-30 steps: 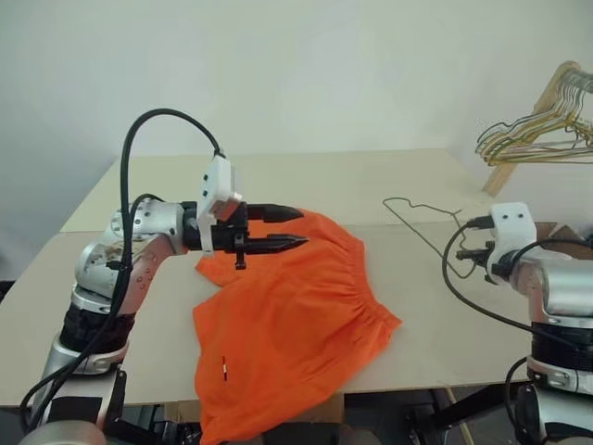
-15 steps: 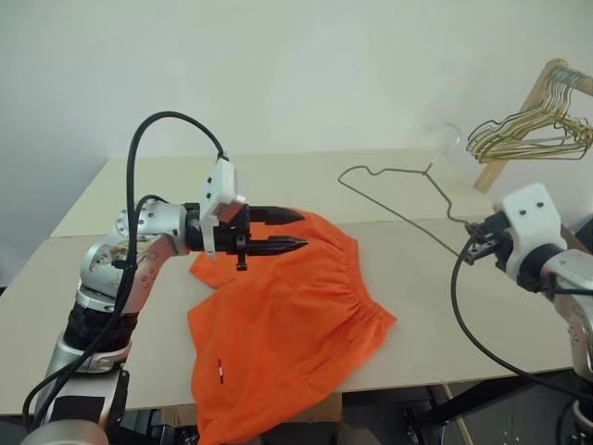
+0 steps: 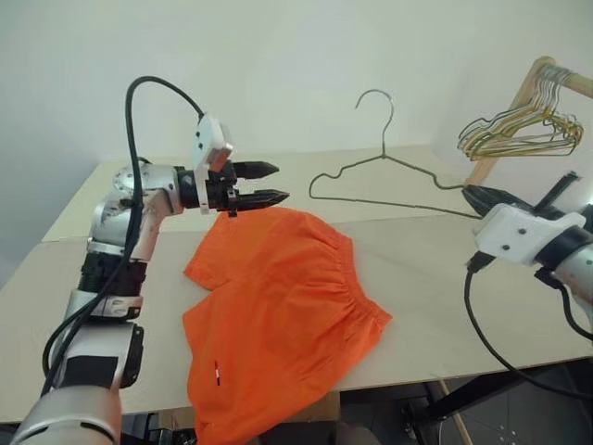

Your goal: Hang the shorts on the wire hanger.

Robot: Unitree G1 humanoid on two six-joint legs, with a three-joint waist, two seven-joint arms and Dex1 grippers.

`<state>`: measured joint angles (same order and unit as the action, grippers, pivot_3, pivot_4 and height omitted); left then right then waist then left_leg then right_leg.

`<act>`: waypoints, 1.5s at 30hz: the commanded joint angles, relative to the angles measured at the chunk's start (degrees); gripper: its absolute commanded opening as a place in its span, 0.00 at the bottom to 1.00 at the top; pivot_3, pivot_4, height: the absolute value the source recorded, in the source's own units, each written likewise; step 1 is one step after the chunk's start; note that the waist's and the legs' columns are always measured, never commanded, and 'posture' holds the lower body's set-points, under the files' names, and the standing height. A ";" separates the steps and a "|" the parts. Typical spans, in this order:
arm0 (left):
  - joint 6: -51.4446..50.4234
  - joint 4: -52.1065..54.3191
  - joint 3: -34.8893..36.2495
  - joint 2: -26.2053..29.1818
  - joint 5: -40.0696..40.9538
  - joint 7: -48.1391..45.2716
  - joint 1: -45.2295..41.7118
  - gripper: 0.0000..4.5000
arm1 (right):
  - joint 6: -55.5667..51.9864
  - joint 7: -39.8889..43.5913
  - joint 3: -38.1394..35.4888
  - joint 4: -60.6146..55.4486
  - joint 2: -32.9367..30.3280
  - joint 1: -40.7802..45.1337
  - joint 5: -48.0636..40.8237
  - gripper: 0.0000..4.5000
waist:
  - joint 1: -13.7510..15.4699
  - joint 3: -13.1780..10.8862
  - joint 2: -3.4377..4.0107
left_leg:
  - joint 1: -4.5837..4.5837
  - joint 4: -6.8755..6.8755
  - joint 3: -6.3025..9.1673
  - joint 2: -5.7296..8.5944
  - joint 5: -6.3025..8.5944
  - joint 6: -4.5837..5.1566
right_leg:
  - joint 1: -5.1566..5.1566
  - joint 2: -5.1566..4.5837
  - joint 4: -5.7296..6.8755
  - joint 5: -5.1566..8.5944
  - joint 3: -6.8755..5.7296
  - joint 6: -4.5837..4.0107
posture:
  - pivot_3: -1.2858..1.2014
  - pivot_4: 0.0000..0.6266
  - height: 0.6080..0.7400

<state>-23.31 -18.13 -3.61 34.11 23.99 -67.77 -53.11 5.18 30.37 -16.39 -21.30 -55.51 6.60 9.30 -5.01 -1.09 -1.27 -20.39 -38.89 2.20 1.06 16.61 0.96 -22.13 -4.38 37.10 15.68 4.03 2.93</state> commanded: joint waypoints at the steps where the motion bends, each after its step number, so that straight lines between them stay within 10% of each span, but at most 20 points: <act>1: 4.52 -7.72 0.11 -0.59 -2.31 -3.03 -5.68 0.95 | 3.57 0.56 -1.92 -1.57 -0.42 2.22 -1.47 0.00 | -0.47 -0.01 -0.01 | -0.02 -0.01 0.02 0.01 0.00 0.00 | 0.00 0.00 -0.01 0.00 -0.02 0.00 | 0.44 0.00 1.00; 24: 30.99 -47.09 -5.12 -9.51 -21.14 -17.07 -24.04 1.00 | 6.05 6.03 0.19 -4.35 0.51 8.49 -5.83 0.00 | -5.67 -0.01 -0.02 | -0.09 -0.03 0.16 0.01 0.03 0.05 | 0.01 0.00 0.02 0.01 -0.05 0.04 | 0.42 0.00 1.00; 39: 31.51 -47.23 -3.98 -8.44 -23.41 -19.22 -22.96 0.01 | 7.37 6.50 1.36 -2.30 0.27 10.23 -5.41 0.00 | -5.50 -0.01 -0.02 | -0.10 -0.03 0.21 0.01 0.03 0.05 | 0.00 -0.02 0.04 0.01 -0.07 0.04 | 0.43 0.00 1.00; 45: 30.19 -43.98 -2.83 -8.63 -21.93 -21.15 -21.28 0.00 | 8.73 6.69 1.35 -1.43 0.01 10.12 -4.93 0.00 | -5.48 -0.01 -0.02 | -0.09 -0.03 0.22 0.00 0.03 0.05 | 0.00 -0.02 0.06 0.01 -0.07 0.04 | 0.43 0.00 1.00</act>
<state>7.37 -64.44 -8.01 24.81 0.35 -88.65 -73.81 12.67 37.18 -13.92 -22.23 -55.14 15.64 4.46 -10.50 -1.10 -1.29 -20.49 -38.92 2.42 1.05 16.63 1.01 -22.13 -4.41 37.16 15.69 3.96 2.98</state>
